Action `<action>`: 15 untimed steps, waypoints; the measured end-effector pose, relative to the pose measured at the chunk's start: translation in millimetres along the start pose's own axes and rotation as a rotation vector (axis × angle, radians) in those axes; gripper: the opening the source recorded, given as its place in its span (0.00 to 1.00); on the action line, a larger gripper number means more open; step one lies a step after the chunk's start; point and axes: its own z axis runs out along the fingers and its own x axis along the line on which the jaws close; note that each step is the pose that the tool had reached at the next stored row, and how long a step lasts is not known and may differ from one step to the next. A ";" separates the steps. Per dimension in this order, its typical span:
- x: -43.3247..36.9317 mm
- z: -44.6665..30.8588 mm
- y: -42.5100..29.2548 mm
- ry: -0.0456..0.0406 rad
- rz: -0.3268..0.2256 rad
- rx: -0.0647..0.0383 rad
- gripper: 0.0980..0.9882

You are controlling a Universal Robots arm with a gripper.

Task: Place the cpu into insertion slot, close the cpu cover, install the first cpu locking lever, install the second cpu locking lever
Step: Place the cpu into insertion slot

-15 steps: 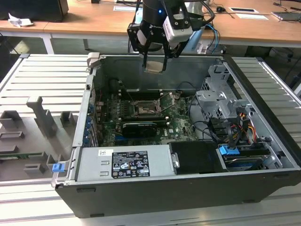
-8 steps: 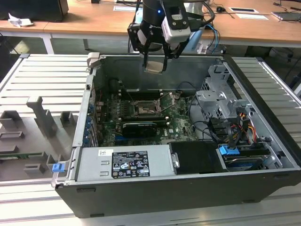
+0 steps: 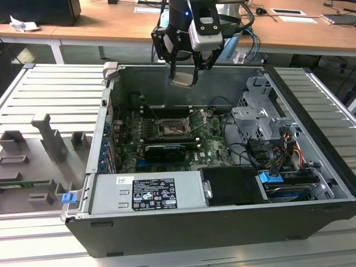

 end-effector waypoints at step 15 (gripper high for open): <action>0.0 0.2 0.0 -0.0083 0.096 -0.002 0.48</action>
